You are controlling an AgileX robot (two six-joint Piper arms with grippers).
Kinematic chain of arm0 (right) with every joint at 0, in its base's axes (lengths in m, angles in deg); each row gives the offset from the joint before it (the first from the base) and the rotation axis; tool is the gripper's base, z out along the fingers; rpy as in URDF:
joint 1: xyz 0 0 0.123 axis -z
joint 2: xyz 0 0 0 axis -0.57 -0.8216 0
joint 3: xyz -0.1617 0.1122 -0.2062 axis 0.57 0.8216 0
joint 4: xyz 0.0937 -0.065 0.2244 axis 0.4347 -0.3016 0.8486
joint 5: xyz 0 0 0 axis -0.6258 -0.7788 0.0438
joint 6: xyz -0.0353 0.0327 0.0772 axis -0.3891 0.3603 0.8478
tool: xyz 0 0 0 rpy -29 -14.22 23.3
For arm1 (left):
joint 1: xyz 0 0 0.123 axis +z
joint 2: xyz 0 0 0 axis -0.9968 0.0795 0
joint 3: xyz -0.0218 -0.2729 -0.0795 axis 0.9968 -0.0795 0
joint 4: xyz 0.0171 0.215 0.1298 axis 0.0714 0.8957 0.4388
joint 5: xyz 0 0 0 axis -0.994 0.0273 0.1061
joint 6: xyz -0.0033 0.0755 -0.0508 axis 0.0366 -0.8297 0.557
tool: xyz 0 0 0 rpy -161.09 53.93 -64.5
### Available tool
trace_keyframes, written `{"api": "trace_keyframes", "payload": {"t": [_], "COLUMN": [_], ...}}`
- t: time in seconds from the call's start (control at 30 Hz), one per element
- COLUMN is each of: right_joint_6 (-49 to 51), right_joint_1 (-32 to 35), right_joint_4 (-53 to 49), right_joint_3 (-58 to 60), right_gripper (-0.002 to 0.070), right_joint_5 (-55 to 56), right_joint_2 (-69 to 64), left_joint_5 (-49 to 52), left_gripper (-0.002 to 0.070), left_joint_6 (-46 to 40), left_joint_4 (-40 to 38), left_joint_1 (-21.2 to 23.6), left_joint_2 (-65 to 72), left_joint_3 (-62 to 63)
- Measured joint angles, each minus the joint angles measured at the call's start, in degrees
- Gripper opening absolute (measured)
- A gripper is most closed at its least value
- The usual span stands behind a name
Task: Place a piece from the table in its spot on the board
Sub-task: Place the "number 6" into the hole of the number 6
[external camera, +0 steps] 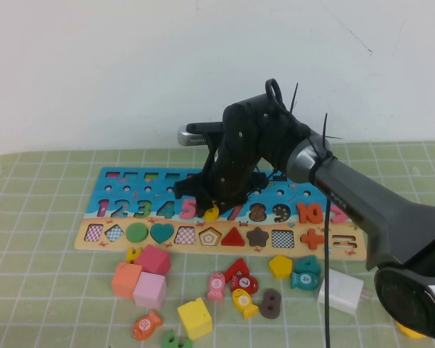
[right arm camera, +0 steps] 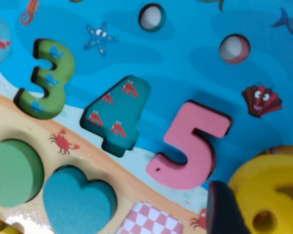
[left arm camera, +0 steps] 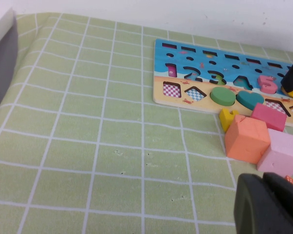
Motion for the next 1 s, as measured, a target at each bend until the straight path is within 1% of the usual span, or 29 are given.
{"api": "trace_keyframes", "payload": {"t": [0.43,0.73,1.0], "right_joint_6": [0.7,4.0,4.5], "right_joint_1": [0.0,0.0,0.0], "right_joint_4": [-1.3,-3.1,-1.5], "right_joint_3": [0.0,0.0,-0.1], "right_gripper": [0.0314,0.0314,0.0314], "right_joint_5": [-0.2,-0.2,0.3], "right_joint_2": [0.0,0.0,0.0], "left_joint_5": [0.0,0.0,0.0], "left_gripper": [-0.0001,-0.0001,-0.0001], "left_joint_6": [0.0,0.0,0.0], "left_joint_4": [-0.1,-0.1,-0.1], "left_joint_1": [0.0,0.0,0.0], "left_joint_2": [0.0,0.0,0.0], "left_joint_3": [0.0,0.0,0.0]}}
